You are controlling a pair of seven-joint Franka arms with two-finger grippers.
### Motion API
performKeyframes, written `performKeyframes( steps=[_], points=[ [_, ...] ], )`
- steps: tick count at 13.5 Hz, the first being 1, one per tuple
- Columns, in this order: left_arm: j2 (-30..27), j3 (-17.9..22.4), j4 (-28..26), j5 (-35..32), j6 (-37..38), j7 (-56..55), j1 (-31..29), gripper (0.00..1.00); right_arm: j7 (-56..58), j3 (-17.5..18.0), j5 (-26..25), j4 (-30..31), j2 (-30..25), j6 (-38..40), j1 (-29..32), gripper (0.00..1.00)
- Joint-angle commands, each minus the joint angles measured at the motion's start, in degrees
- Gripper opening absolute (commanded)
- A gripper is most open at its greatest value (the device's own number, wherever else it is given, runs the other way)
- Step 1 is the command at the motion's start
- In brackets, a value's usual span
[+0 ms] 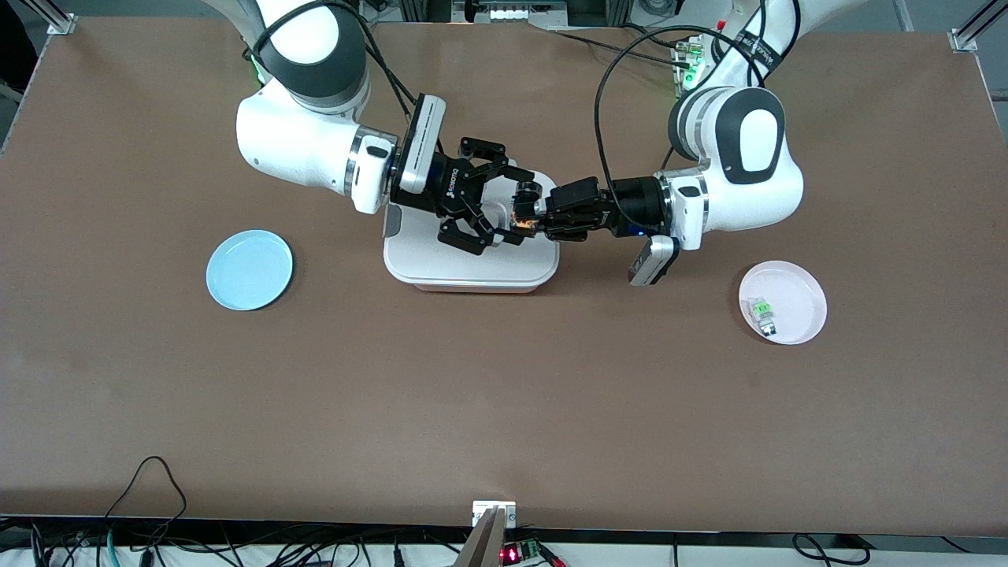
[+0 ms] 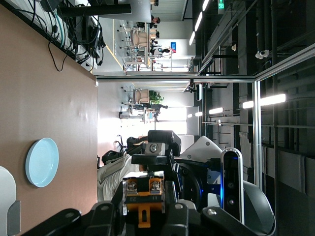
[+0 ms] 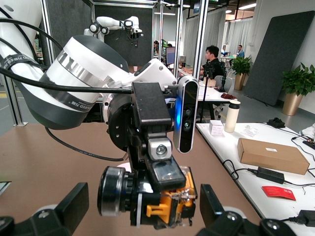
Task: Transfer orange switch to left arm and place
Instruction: 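Grasp the switch with the left gripper and open the right gripper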
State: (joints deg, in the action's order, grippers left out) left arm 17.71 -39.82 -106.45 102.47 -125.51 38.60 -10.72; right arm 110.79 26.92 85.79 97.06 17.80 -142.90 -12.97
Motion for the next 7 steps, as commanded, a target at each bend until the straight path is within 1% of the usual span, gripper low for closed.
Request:
performKeyframes(
  steps=[1,3,7],
  points=[
    [-1.4,-0.2,-0.8,0.5,0.0,0.8,-0.8,0.00,-0.3,0.0,1.1,-2.4,0.4,-1.4,-0.6,1.00],
    [-1.4,-0.1,-0.7,-2.8,0.1,-1.0,-1.7,0.00,-0.2,-0.2,1.0,-2.4,-0.5,-1.4,-0.1,1.00],
    [-1.4,0.0,-0.2,-11.6,1.3,-9.4,-3.3,0.00,0.0,-1.9,0.4,-2.1,-1.7,-1.1,1.0,1.00]
  ],
)
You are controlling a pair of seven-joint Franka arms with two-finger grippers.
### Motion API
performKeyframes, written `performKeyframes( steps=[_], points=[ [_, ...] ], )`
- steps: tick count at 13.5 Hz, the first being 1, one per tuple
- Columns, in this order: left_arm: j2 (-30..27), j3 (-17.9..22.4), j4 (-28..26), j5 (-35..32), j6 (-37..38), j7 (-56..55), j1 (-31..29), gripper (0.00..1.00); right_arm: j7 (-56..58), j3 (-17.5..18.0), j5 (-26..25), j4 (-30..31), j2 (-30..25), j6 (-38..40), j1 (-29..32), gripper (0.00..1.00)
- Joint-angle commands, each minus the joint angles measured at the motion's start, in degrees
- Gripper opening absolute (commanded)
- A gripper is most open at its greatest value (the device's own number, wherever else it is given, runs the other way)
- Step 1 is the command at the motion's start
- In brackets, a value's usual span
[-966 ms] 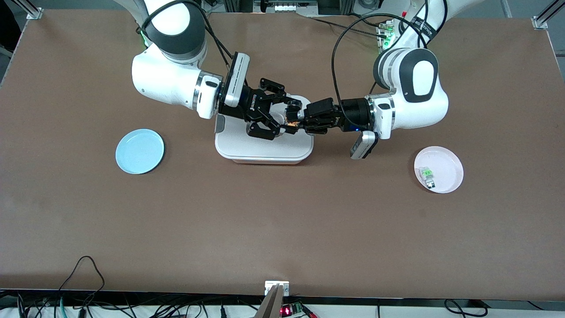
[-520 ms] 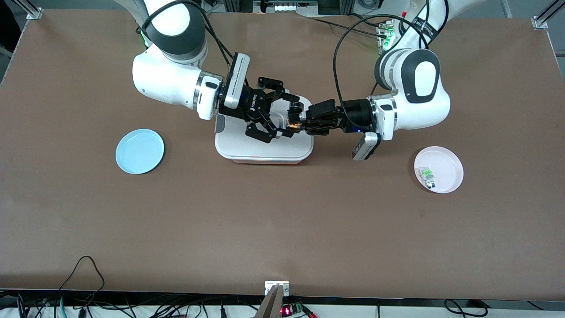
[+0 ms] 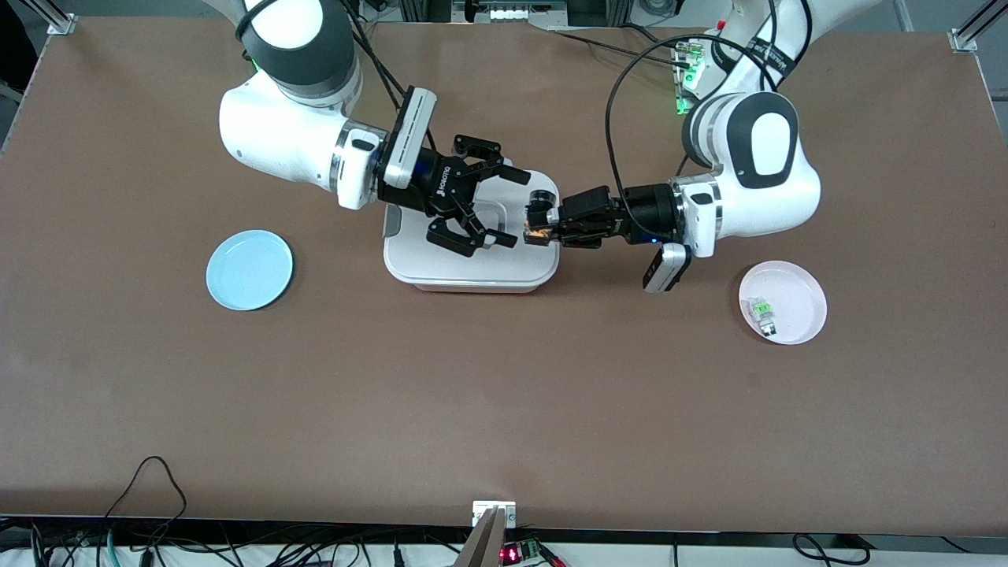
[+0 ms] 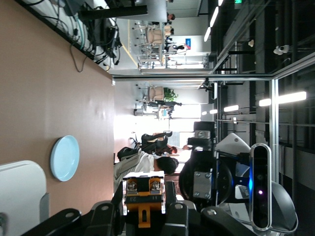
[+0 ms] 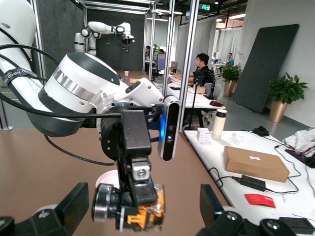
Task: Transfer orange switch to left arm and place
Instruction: 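Grasp the switch with the left gripper and open the right gripper, then carry the switch to the white plate while the right gripper withdraws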
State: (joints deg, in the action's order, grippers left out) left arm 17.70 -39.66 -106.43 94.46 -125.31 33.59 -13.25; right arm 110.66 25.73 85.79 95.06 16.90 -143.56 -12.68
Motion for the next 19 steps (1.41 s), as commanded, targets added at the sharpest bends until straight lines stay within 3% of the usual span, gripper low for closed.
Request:
performKeyframes(
  steps=[1,4,10,12,15,17,19],
  points=[
    [-1.2,-0.1,-0.3,-6.5,1.7,-6.8,-0.7,0.00,0.3,-0.9,0.3,0.3,-0.9,-0.2,1.2,1.00],
    [-1.2,0.1,-0.3,-15.7,2.0,-18.5,-1.6,0.00,0.3,-0.9,-1.1,2.4,-0.9,-0.1,3.4,1.00],
    [-0.7,0.3,1.0,-52.4,12.8,-29.0,-8.4,0.00,0.1,-2.4,-3.6,6.6,-1.2,1.5,7.1,1.00],
    [-0.6,0.3,1.3,-61.2,16.4,-29.2,-9.6,0.00,-1.3,-2.7,-6.6,7.4,-1.3,1.4,7.9,1.00],
    [-0.6,0.3,1.1,-77.7,19.6,-29.3,-9.6,0.00,-10.3,-2.8,-23.1,7.9,-1.7,2.3,10.0,1.00],
    [-0.3,0.3,1.1,-90.1,21.0,-29.3,-9.2,0.00,-18.5,-3.8,-34.6,7.5,-1.7,8.1,11.3,1.00],
    [1.2,0.3,1.1,-98.4,22.4,-29.3,-9.3,0.00,-21.9,-4.7,-44.3,7.2,-1.8,11.1,11.5,1.00]
  ],
)
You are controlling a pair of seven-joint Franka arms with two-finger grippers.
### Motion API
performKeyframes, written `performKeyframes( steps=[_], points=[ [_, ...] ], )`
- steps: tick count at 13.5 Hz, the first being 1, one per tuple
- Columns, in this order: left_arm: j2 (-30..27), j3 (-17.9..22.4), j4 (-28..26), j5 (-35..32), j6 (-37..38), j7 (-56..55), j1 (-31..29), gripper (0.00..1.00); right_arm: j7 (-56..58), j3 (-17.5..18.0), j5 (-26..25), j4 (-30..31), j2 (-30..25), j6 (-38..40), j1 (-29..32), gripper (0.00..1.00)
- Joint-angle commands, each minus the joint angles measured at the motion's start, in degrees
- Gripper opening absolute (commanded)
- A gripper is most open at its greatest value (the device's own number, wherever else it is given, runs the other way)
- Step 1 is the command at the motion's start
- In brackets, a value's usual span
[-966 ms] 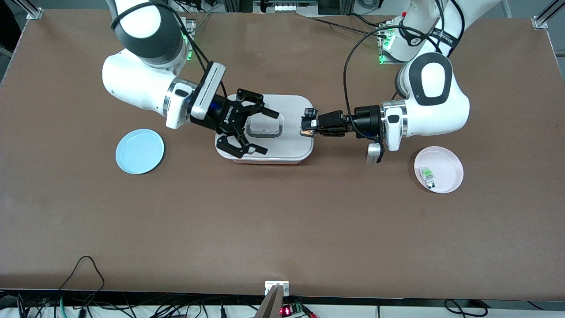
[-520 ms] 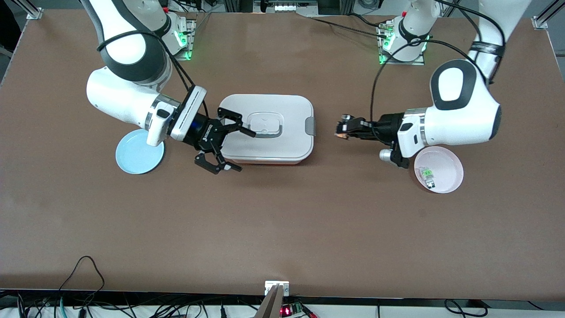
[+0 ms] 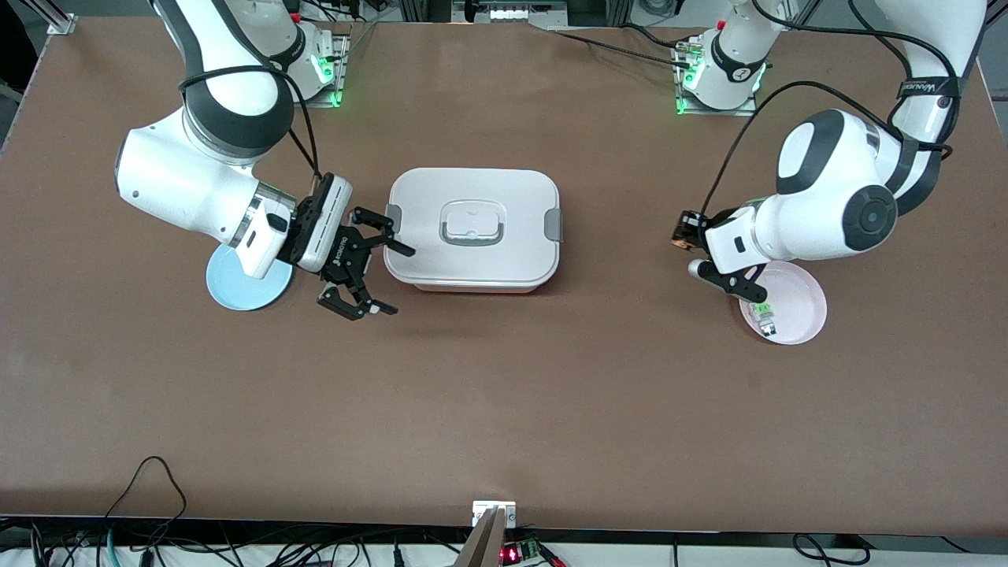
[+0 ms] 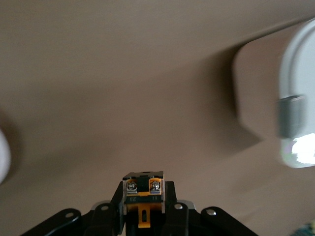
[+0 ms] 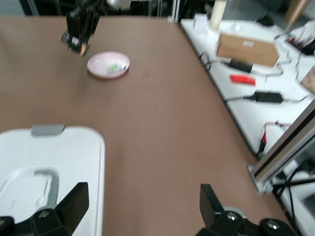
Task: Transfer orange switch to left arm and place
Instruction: 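Carry the switch to the white plate while the right gripper withdraws, then lower the switch onto the white plate with the left gripper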
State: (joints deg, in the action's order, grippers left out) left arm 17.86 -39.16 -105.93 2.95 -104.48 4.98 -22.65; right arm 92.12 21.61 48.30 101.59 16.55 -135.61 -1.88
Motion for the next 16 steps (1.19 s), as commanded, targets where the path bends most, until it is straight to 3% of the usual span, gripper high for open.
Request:
performKeyframes(
  steps=[1,3,7,9,12,14,16],
  points=[
    [1.3,-0.2,0.5,-9.6,1.6,-0.7,0.1,0.00,-3.3,-1.3,-9.8,0.7,-1.4,4.5,0.8,1.00],
    [3.7,-0.3,0.6,-18.5,2.1,0.1,-0.1,0.00,-2.9,-3.1,-18.1,0.5,-1.4,8.2,1.4,1.00],
    [6.7,-0.1,0.6,-26.7,3.7,3.7,-0.4,0.00,0.0,-6.1,-36.1,-0.2,-2.0,16.7,2.1,1.00],
    [9.5,0.1,0.8,-30.1,1.5,9.8,-4.5,0.00,3.5,-6.1,-44.8,-0.2,-2.1,19.2,3.0,1.00],
    [11.8,1.2,0.8,-31.6,-3.7,18.8,-8.6,0.00,1.4,-9.6,-45.5,-0.2,-2.5,20.6,3.9,1.00],
    [13.9,1.1,0.8,-35.9,-6.3,20.1,-11.6,0.00,-12.2,-12.2,-43.7,-0.2,-2.7,20.0,3.9,1.00],
    [16.1,1.0,1.0,-37.6,-9.1,28.5,-14.2,0.00,-28.8,-12.3,-43.8,-0.2,-3.2,20.0,3.9,1.00]
  ],
)
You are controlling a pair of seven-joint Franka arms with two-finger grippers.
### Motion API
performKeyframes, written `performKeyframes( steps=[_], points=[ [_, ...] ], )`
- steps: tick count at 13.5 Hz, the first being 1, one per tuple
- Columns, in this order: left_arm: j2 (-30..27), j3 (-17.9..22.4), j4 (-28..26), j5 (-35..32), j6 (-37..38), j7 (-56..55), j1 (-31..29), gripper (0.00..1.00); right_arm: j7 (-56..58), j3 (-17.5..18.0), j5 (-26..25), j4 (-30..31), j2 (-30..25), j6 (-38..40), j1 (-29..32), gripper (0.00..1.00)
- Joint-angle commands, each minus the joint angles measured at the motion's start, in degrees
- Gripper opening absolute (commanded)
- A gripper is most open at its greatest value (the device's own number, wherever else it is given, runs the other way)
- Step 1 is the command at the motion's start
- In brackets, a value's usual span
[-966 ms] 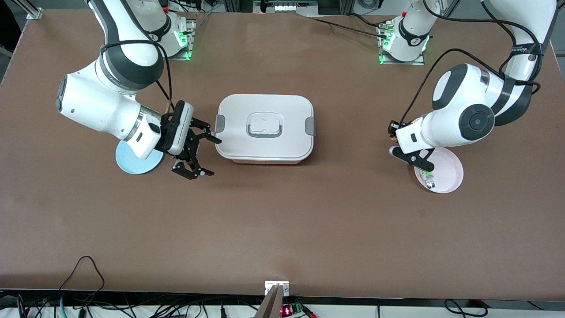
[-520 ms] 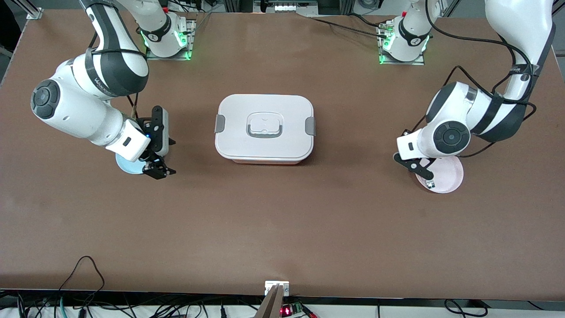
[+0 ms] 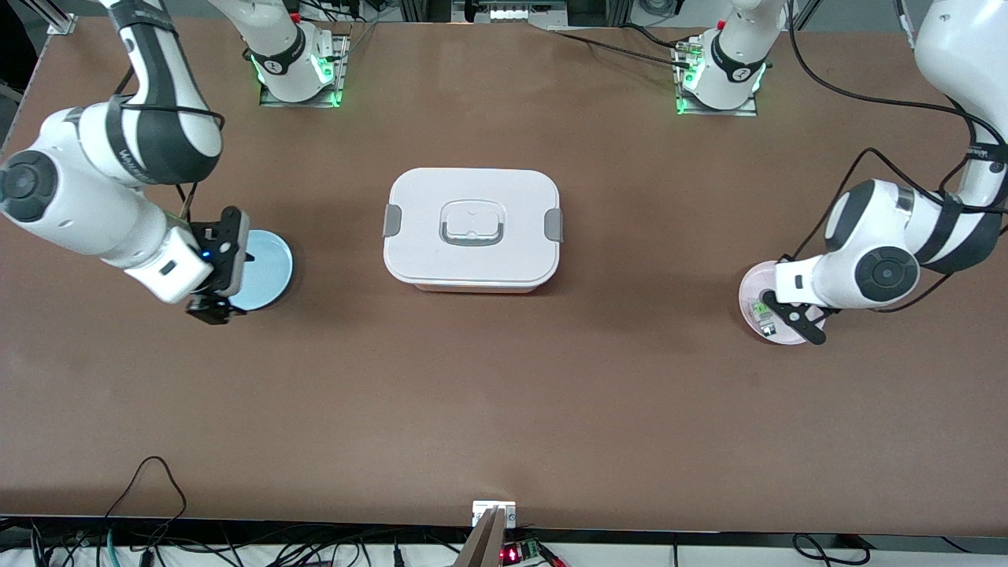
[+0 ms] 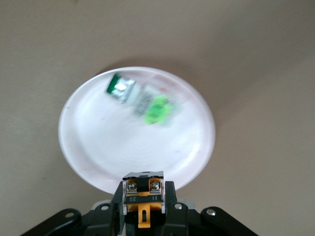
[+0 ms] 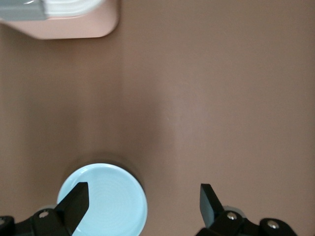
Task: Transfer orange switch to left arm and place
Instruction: 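Lower the switch onto the white plate with the left gripper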
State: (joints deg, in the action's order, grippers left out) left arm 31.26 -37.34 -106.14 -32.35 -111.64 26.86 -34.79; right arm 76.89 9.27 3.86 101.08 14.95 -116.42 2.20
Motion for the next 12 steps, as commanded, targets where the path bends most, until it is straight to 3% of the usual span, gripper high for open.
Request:
performKeyframes(
  steps=[1,7,10,12],
  points=[
    [3.3,-0.7,1.5,-2.5,-3.9,10.8,-2.3,0.00,-21.0,0.0,0.6,0.3,-1.9,0.8,-0.3,1.00],
    [8.6,-0.1,2.0,-2.5,-11.5,29.2,-5.9,0.00,-55.0,-0.1,0.6,0.3,-2.6,4.2,-0.2,1.00],
    [10.2,-0.2,1.1,-2.3,-12.3,30.9,-8.0,0.00,-76.4,-0.1,-2.4,-0.8,-3.2,9.9,-0.4,1.00],
    [10.1,-0.4,0.6,-1.8,-12.1,31.0,-8.1,0.00,-79.9,0.0,-3.8,-3.6,-4.0,15.4,-0.6,1.00]
  ],
)
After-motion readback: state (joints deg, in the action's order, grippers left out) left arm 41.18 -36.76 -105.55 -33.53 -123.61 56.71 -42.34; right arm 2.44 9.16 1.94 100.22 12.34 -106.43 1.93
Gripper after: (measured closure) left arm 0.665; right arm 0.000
